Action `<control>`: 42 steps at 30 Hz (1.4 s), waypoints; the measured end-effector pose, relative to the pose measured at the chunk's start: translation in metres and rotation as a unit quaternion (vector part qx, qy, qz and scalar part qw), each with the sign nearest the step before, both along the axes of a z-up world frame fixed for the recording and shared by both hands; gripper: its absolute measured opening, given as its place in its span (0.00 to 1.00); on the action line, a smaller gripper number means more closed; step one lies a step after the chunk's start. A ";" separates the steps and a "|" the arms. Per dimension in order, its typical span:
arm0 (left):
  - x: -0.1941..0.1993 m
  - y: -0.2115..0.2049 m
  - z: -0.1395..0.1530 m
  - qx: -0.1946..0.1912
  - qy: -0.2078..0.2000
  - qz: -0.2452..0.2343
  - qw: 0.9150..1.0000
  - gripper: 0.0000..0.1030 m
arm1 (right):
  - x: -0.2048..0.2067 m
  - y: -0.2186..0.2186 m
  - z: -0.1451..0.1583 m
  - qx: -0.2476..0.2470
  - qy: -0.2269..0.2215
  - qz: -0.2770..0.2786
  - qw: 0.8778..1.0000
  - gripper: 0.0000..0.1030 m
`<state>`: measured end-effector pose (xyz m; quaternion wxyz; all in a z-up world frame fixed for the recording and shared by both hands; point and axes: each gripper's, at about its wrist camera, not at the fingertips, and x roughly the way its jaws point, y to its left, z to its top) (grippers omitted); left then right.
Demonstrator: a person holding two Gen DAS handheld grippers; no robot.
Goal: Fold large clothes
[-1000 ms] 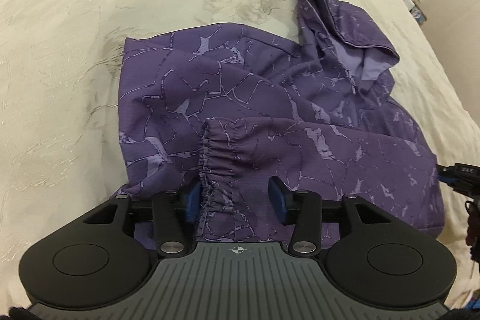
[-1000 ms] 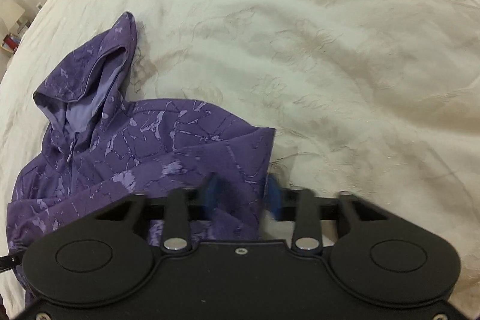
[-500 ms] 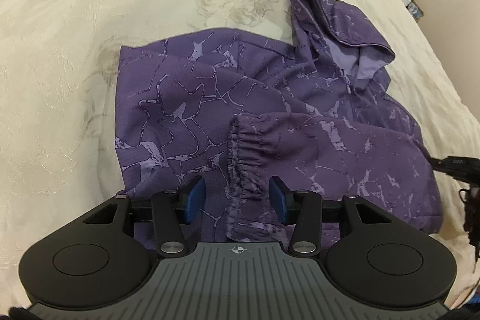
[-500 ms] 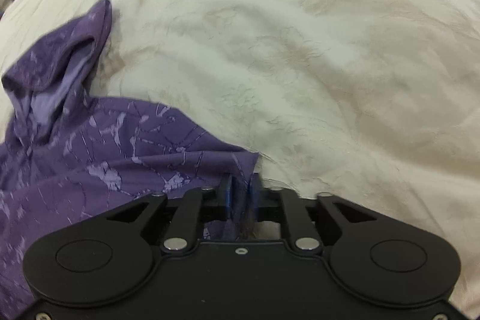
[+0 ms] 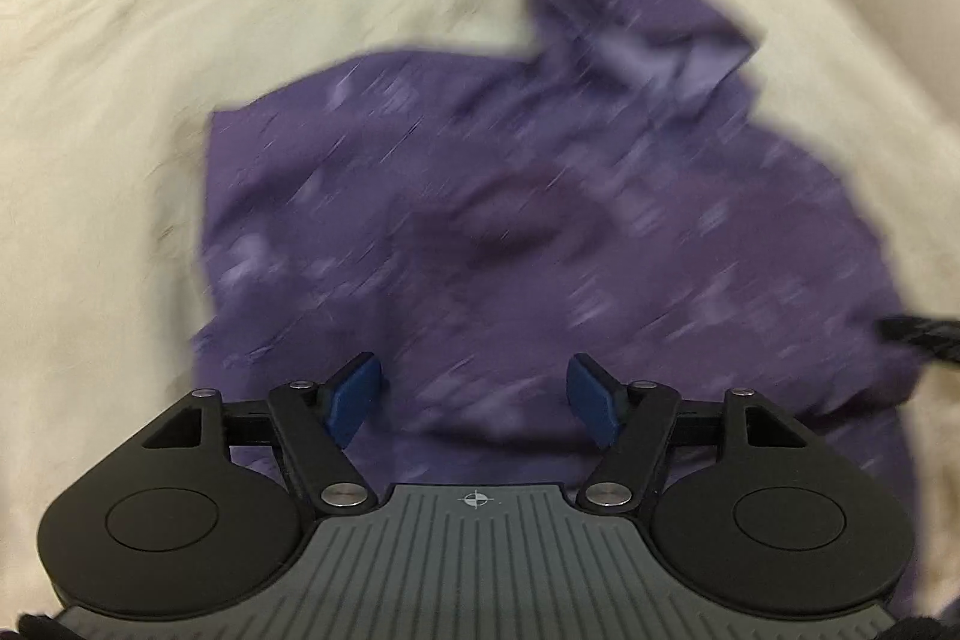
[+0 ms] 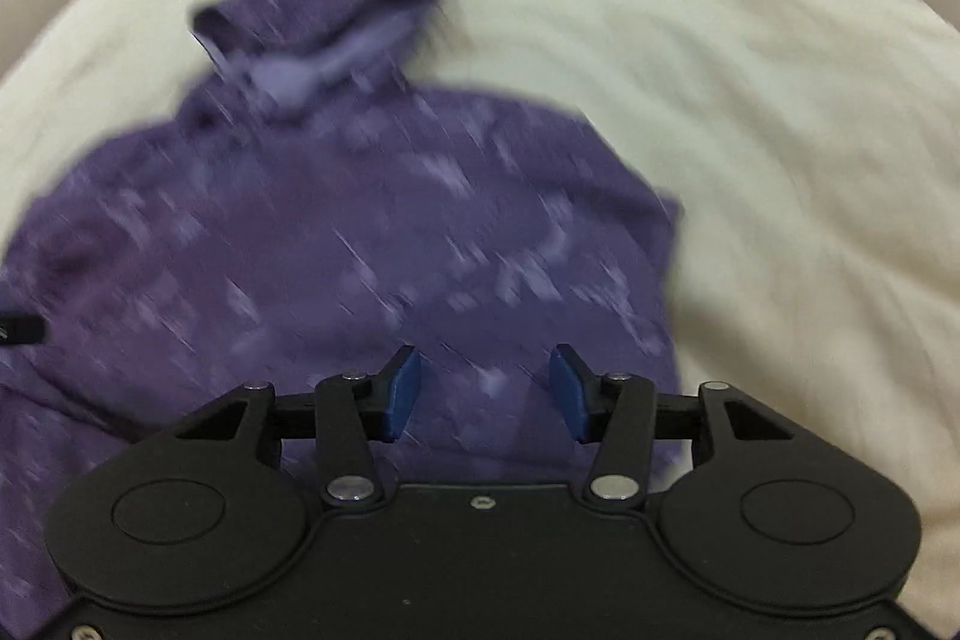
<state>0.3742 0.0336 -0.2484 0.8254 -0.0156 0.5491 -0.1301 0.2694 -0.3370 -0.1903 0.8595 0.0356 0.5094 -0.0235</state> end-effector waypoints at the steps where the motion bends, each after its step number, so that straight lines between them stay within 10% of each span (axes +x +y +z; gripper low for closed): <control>1: 0.000 0.002 -0.004 -0.001 0.004 -0.003 1.000 0.65 | -0.002 -0.004 -0.004 -0.007 0.006 -0.010 1.000 0.55; 7: -0.009 0.008 0.012 -0.012 -0.005 0.002 1.000 0.66 | -0.009 -0.025 0.010 0.012 -0.005 -0.057 0.998 0.58; 12: -0.039 0.021 0.027 -0.058 -0.004 0.014 0.998 0.80 | -0.035 -0.021 0.030 0.058 -0.042 -0.055 0.996 0.80; 25: -0.108 0.027 0.036 -0.056 0.015 0.008 0.998 0.89 | -0.118 0.001 0.014 0.094 0.022 -0.047 0.994 0.99; 42: 0.082 -0.039 0.076 -0.064 -0.068 -0.023 0.995 0.89 | 0.050 0.008 0.069 0.096 -0.072 0.039 0.992 0.99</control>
